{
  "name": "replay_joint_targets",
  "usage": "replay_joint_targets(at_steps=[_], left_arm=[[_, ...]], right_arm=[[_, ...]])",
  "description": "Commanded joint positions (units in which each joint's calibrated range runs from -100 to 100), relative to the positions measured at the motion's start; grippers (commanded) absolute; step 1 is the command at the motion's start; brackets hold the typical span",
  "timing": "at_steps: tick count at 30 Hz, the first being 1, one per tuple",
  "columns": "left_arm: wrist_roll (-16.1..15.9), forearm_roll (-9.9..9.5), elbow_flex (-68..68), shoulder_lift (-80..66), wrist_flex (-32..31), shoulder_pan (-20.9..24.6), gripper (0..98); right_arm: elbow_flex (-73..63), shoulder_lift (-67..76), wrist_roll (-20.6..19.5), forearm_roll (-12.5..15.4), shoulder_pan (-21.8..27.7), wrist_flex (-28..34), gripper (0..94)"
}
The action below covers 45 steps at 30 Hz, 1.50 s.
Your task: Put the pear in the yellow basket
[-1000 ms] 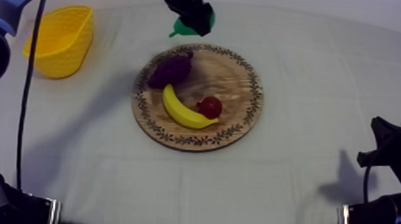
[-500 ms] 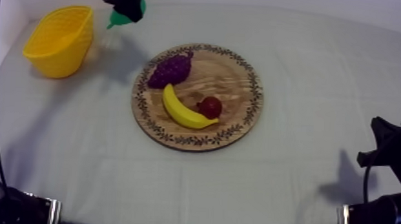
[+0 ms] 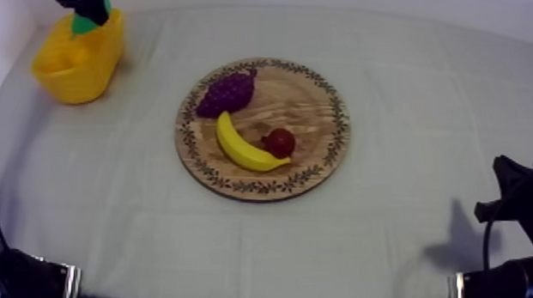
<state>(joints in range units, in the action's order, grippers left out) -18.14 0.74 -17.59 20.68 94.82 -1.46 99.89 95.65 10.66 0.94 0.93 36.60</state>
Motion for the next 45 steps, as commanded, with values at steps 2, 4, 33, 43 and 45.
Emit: replay_joint_targets(at_steps=[2,4,33,43,45], left_arm=[[-0.2,-0.16,-0.3,-0.1,0.5,2.6,51.0],[-0.3,-0.24,-0.6,-0.1,0.6,3.6,51.1],[3.7,-0.25,-10.1,18.4,-4.4,8.6,76.7],[7.2,-1.53,-8.9,18.8,-4.7,8.0,93.3],[7.4,-1.59,-8.5,18.3,-5.2,8.0,90.4]], right_arm=[[0.0,0.0,0.0,0.0,0.0,0.0,0.4],[0.0,0.0,0.0,0.0,0.0,0.0,0.4],[0.0,0.0,0.0,0.0,0.0,0.0,0.4],[0.0,0.0,0.0,0.0,0.0,0.0,0.4],[0.0,0.0,0.0,0.0,0.0,0.0,0.4]])
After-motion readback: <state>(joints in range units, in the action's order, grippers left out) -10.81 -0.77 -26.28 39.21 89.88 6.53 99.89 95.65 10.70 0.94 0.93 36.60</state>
